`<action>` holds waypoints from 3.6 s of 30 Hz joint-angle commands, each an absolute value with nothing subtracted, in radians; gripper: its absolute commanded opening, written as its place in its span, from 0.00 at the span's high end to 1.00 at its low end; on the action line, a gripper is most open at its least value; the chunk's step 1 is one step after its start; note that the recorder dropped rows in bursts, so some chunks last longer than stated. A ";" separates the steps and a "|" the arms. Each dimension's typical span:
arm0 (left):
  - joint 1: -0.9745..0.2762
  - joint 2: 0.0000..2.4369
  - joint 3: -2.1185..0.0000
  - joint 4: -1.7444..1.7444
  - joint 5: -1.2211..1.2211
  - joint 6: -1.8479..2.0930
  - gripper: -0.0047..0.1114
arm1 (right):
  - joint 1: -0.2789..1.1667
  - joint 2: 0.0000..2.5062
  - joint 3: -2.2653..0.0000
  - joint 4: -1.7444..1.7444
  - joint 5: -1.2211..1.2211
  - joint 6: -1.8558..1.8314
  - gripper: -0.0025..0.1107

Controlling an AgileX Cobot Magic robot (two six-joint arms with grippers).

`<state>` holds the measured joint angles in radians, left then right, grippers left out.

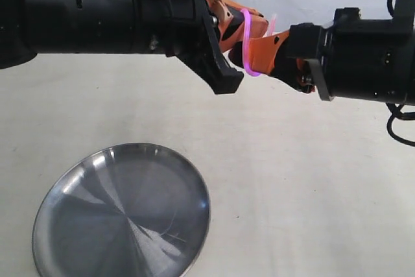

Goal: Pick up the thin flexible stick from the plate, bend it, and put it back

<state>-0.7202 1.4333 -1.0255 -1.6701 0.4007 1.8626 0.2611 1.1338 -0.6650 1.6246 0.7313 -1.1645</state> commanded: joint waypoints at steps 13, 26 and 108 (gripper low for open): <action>-0.720 1.431 -1.034 -1.744 0.340 1.809 0.96 | 0.269 1.133 -0.654 1.482 0.810 -1.253 0.98; -0.720 1.431 -1.034 -1.604 0.312 1.812 0.96 | 0.269 1.133 -0.654 1.684 0.767 -0.929 0.98; -0.720 0.887 -0.980 0.662 0.980 -0.337 0.96 | 0.616 1.773 -0.963 1.513 0.499 -0.858 0.60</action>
